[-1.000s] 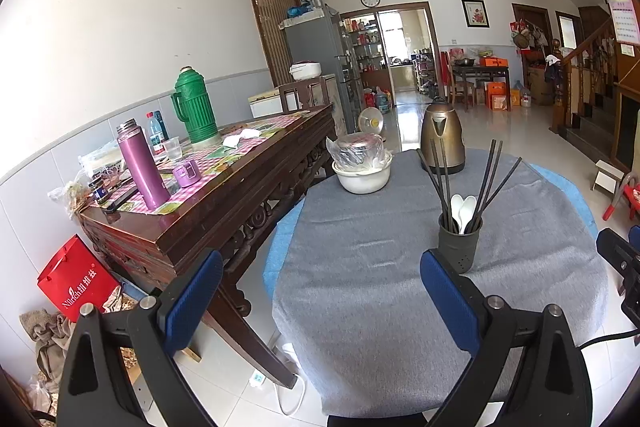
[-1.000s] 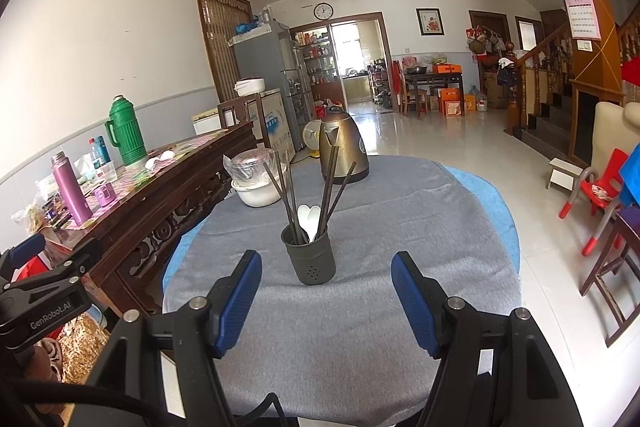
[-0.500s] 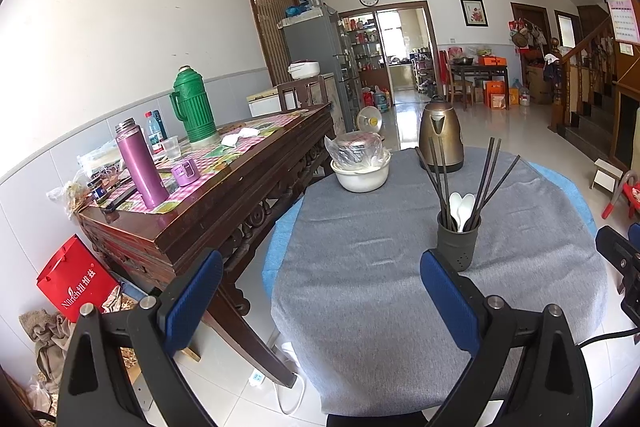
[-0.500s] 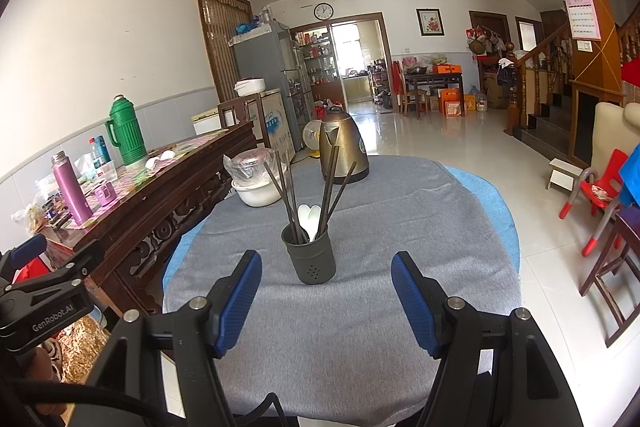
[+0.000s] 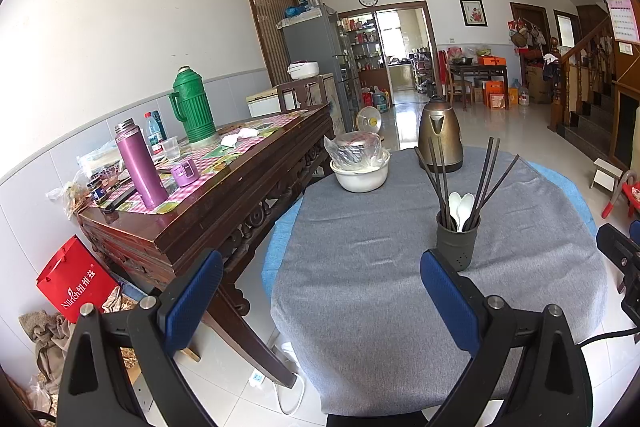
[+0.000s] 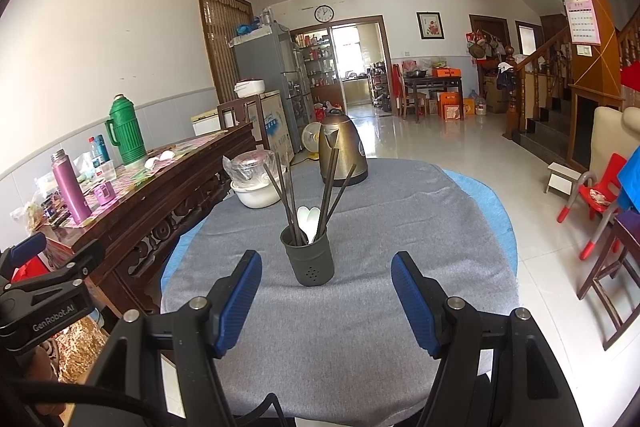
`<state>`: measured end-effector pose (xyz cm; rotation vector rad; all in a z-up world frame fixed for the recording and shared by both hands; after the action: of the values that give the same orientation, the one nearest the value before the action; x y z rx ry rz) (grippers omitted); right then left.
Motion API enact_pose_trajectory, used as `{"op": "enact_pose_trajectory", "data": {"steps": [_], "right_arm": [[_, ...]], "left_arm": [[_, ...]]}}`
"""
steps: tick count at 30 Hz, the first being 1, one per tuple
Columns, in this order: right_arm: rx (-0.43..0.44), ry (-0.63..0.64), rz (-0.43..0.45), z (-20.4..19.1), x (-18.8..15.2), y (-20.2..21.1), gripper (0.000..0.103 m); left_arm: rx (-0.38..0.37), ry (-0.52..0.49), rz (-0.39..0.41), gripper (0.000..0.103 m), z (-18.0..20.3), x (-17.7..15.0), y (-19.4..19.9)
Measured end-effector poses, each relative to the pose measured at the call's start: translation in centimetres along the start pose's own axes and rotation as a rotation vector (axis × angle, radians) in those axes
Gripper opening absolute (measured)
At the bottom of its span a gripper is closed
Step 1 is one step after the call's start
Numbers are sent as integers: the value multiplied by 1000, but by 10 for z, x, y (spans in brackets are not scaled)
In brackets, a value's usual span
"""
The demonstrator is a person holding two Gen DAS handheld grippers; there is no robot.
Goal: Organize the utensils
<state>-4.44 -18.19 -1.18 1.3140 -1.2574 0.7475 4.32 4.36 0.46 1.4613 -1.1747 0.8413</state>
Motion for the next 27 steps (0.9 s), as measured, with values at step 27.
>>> {"op": "enact_pose_trajectory", "data": {"steps": [27], "right_arm": [[-10, 27, 15, -1, 4, 4, 71]], "left_arm": [[-5, -7, -10, 99, -1, -1, -4]]}}
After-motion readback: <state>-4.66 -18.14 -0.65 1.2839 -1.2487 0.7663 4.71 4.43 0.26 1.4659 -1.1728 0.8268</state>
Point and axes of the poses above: each gripper's, at about its wrist camera, not at the fingertips, and y roughly against the way its jaws point, z to its right, x to its top, the point moved 9 cm from there along -y, roughly the way its jaws point, and after that the axes turned 9 degrees about z, right-handed, at the moved point
